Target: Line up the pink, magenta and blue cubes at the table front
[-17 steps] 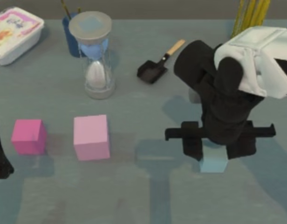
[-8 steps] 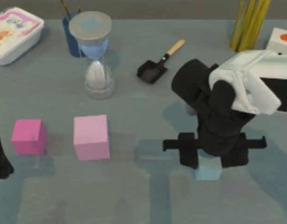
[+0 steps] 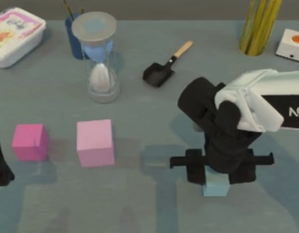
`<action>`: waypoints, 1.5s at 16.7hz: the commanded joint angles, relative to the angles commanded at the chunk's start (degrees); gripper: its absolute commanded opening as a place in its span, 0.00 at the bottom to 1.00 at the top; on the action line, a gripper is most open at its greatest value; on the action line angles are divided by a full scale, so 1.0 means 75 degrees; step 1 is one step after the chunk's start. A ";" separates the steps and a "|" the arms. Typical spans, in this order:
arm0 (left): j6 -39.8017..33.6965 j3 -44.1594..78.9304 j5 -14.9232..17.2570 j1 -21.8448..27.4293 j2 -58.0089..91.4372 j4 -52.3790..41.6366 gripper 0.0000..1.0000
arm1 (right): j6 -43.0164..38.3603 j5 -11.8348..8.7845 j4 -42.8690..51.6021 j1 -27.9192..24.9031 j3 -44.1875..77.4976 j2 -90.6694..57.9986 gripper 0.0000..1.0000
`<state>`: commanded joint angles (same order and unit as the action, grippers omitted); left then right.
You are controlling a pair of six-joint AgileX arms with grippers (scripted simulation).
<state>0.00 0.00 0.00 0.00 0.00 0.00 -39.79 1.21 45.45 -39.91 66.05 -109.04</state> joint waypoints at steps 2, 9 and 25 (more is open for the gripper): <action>0.0000 0.0000 0.0000 0.0000 0.0000 0.0000 1.00 | 0.0000 0.0000 0.0000 0.0000 0.0000 0.0000 0.23; 0.0000 0.0000 0.0000 0.0000 0.0000 0.0000 1.00 | 0.0000 0.0000 0.0000 0.0000 0.0000 0.0000 0.75; 0.0000 0.0000 0.0000 0.0000 0.0000 0.0000 1.00 | -0.0022 0.0001 0.0593 -0.0031 0.0412 0.0211 1.00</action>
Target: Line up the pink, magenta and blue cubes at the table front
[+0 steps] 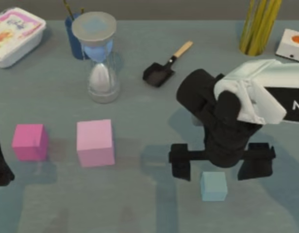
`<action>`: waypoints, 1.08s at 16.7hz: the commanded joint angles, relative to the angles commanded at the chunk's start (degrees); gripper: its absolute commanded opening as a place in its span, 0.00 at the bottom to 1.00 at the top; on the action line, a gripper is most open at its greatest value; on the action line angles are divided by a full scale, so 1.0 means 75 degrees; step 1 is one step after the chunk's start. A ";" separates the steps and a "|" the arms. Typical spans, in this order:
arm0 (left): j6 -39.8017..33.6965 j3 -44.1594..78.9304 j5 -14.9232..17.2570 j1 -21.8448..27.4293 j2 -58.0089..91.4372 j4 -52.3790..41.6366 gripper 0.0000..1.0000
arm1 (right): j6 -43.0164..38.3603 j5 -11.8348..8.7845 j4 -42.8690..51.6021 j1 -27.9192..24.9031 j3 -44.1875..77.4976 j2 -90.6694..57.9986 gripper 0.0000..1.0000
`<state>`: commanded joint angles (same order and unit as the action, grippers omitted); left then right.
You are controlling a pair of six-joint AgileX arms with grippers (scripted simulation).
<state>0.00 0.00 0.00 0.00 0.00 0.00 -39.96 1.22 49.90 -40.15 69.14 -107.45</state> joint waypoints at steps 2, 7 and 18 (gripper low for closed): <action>0.0000 0.0000 0.0000 0.0000 0.0000 0.0000 1.00 | -0.0006 -0.0006 0.0720 -0.0024 0.0357 0.0231 1.00; 0.0000 0.0000 0.0000 0.0000 0.0000 0.0000 1.00 | 0.0016 -0.0004 0.1438 -0.0052 0.0816 0.0598 1.00; -0.0218 0.2294 0.0037 0.0170 0.2683 -0.1717 1.00 | 0.1074 -0.0093 -0.0150 -0.0036 -0.1470 0.3431 1.00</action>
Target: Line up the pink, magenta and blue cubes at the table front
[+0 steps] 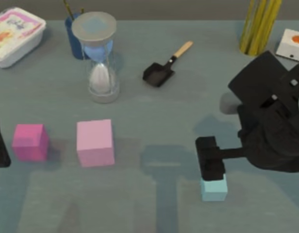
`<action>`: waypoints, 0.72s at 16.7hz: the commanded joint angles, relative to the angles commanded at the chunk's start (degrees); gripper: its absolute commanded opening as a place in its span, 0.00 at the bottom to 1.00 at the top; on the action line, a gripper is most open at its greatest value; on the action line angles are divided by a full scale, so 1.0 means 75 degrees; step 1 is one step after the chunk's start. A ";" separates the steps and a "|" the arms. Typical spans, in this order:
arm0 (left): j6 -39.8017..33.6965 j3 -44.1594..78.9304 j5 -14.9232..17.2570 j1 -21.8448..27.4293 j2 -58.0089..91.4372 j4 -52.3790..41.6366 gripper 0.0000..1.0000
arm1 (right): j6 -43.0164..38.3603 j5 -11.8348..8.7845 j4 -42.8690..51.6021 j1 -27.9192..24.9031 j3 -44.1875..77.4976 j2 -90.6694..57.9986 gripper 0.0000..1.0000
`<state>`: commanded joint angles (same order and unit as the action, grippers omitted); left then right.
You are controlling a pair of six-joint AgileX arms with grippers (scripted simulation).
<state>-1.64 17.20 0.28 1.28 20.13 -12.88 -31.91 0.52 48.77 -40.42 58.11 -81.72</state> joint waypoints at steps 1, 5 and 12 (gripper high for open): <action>-0.0044 0.0493 -0.0005 0.0026 0.0698 -0.0388 1.00 | 0.0234 -0.0020 -0.0351 0.0087 -0.0503 0.0687 1.00; -0.0213 0.2524 -0.0032 0.0142 0.3806 -0.2049 1.00 | 0.1292 -0.0121 -0.1945 0.0791 -0.2782 0.3780 1.00; -0.0503 0.5887 -0.0069 0.0361 0.8817 -0.4832 1.00 | 0.3090 -0.0172 -0.4629 0.3050 -0.6219 0.8350 1.00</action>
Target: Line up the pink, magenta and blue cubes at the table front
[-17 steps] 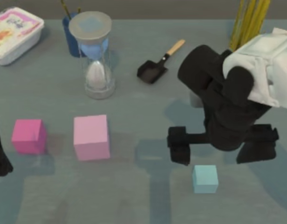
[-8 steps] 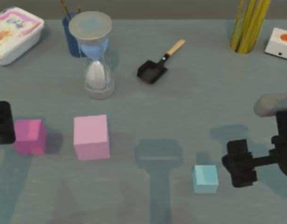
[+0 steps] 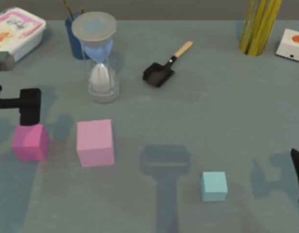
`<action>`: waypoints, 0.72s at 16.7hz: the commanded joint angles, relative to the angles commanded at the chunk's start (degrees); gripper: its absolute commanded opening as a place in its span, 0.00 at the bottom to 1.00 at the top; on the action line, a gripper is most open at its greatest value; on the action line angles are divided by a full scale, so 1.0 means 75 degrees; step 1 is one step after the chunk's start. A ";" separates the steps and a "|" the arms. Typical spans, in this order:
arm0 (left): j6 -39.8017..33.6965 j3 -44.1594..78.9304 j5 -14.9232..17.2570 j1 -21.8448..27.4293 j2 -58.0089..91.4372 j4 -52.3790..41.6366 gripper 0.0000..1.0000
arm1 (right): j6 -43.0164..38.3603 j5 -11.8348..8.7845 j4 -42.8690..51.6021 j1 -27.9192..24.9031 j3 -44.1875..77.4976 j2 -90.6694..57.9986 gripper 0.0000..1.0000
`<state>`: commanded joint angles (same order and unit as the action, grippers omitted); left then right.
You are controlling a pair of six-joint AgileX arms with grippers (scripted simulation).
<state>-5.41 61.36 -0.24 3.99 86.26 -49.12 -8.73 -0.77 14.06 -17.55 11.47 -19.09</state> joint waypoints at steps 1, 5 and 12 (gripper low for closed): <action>-0.0037 0.0397 0.0001 0.0025 0.0510 -0.0302 1.00 | 0.0223 0.0014 -0.0337 0.0366 -0.0339 0.0473 1.00; -0.0164 0.1722 0.0020 0.0102 0.2162 -0.1235 1.00 | 0.0903 0.0079 -0.1410 0.1650 -0.1241 0.1983 1.00; -0.0219 0.2307 0.0038 0.0131 0.2844 -0.1593 1.00 | 0.1164 0.0102 -0.1874 0.2263 -0.1530 0.2546 1.00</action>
<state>-7.05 78.66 0.05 4.97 107.58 -61.07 0.00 0.00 0.00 -0.57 0.00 0.00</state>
